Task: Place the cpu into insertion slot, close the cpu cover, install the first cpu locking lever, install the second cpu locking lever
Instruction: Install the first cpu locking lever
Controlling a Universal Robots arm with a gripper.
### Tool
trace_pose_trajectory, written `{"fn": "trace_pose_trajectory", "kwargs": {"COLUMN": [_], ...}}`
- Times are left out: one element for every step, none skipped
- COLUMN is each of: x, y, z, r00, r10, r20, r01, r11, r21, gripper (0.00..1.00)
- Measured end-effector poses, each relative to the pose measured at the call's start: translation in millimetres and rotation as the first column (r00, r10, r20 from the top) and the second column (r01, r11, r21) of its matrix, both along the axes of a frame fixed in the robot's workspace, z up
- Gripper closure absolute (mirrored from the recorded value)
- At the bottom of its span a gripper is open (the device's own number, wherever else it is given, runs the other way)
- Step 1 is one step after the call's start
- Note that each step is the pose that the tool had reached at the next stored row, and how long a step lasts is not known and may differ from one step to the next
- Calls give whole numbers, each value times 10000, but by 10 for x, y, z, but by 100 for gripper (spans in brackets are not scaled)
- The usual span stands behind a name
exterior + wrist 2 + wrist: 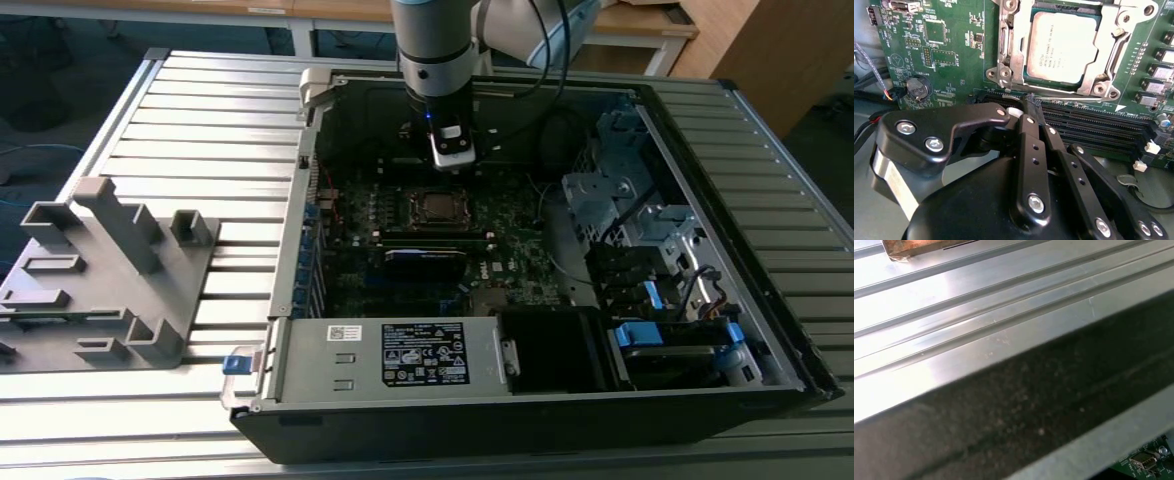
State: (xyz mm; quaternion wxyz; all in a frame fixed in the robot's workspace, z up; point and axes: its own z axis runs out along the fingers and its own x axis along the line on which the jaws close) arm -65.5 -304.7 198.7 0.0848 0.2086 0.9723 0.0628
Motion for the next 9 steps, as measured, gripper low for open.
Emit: {"fn": "trace_pose_trajectory", "kwargs": {"x": [0,0,0,0,-1,-1,0,1,0], "y": [0,0,0,-2,-4,-6,-7,-8,-8], "z": [-1,-2,-3,-4,-4,-5,-5,-6,-6], "r00": [10000,10000,10000,10000,10000,10000,10000,10000,10000], "r10": [1,1,1,0,-1,-1,1,1,0], "r20": [2,3,2,3,3,3,3,5,5], "r01": [-1,-1,-1,0,1,1,0,-1,0], "r11": [10000,10000,10000,10000,10000,10000,10000,9999,9999], "r21": [-7,-11,-19,-28,-40,-60,-85,-110,-141], "gripper": [90,90,90,90,90,90,90,90,90]}}
